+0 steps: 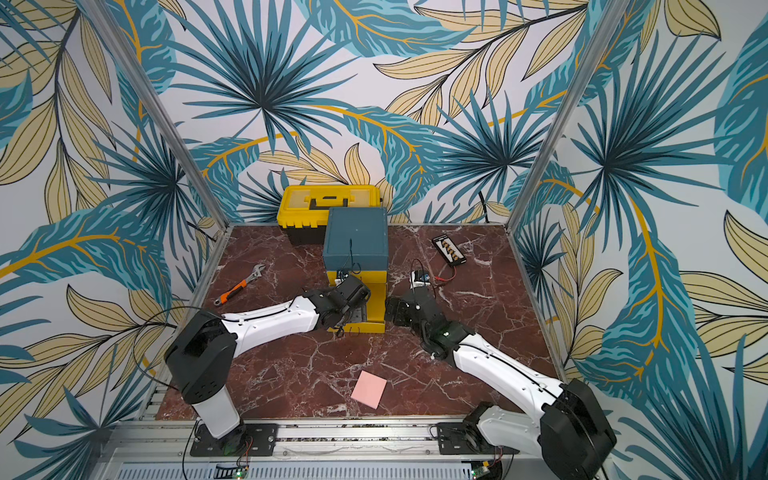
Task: Please put the sticky notes in the drawer by color
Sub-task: Place the sticky notes in the drawer.
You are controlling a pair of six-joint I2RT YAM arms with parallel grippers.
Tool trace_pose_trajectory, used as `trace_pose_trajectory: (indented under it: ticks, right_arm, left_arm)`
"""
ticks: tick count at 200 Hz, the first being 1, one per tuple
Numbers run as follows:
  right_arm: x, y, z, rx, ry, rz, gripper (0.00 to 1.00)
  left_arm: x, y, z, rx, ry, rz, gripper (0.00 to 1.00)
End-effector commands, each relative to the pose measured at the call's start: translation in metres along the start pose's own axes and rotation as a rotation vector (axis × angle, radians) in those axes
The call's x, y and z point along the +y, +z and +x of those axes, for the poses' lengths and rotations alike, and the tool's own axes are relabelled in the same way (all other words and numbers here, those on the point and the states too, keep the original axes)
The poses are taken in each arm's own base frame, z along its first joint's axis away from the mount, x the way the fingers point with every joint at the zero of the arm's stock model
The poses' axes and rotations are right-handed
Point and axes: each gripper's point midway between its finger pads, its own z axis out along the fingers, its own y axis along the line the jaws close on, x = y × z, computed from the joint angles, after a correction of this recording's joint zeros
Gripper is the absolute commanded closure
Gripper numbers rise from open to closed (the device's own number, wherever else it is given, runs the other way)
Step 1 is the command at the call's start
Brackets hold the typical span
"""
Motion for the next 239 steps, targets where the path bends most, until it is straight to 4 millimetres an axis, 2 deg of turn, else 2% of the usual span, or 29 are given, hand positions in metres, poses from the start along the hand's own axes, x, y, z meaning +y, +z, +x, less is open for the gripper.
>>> trace_pose_trajectory:
  ticks: [1,52,87,111,136,162,169,189,216,227,239]
  right_arm:
    - [-0.008,-0.002,0.007,0.010,0.013,0.022,0.06]
    - [-0.008,0.001,0.009,0.016,0.016,0.021,0.05]
    - [-0.008,0.003,0.013,0.029,0.020,0.015,0.05]
    - [-0.008,0.000,0.009,0.012,0.020,0.016,0.05]
    - [-0.012,-0.006,0.001,-0.017,0.023,0.033,0.05]
    - [-0.016,-0.006,-0.002,-0.002,0.069,0.026,0.02]
    - [-0.018,-0.007,-0.003,-0.001,0.071,0.035,0.02]
    - [-0.025,-0.010,-0.007,-0.004,0.068,0.074,0.02]
    - [-0.031,-0.014,-0.012,-0.020,0.067,0.100,0.02]
    - [-0.035,-0.016,-0.017,-0.032,0.065,0.124,0.02]
    - [-0.045,-0.019,-0.014,-0.010,0.045,0.179,0.01]
  left_arm:
    - [-0.011,-0.005,-0.016,-0.033,-0.024,0.034,0.21]
    - [-0.007,-0.019,-0.029,-0.079,-0.027,0.019,0.11]
    - [-0.010,-0.033,-0.046,-0.112,0.003,0.011,0.10]
    - [-0.015,-0.047,-0.047,-0.095,0.026,0.047,0.09]
    - [-0.021,-0.059,-0.037,-0.027,0.072,0.098,0.05]
    - [-0.013,-0.076,-0.027,0.019,0.135,0.074,0.04]
    - [-0.011,-0.082,-0.024,0.029,0.149,0.076,0.00]
    - [-0.004,-0.097,-0.011,0.062,0.178,0.074,0.00]
    - [0.002,-0.108,0.016,0.124,0.192,0.077,0.00]
    - [0.001,-0.112,0.030,0.156,0.194,0.098,0.00]
    - [-0.005,-0.116,0.045,0.190,0.192,0.135,0.00]
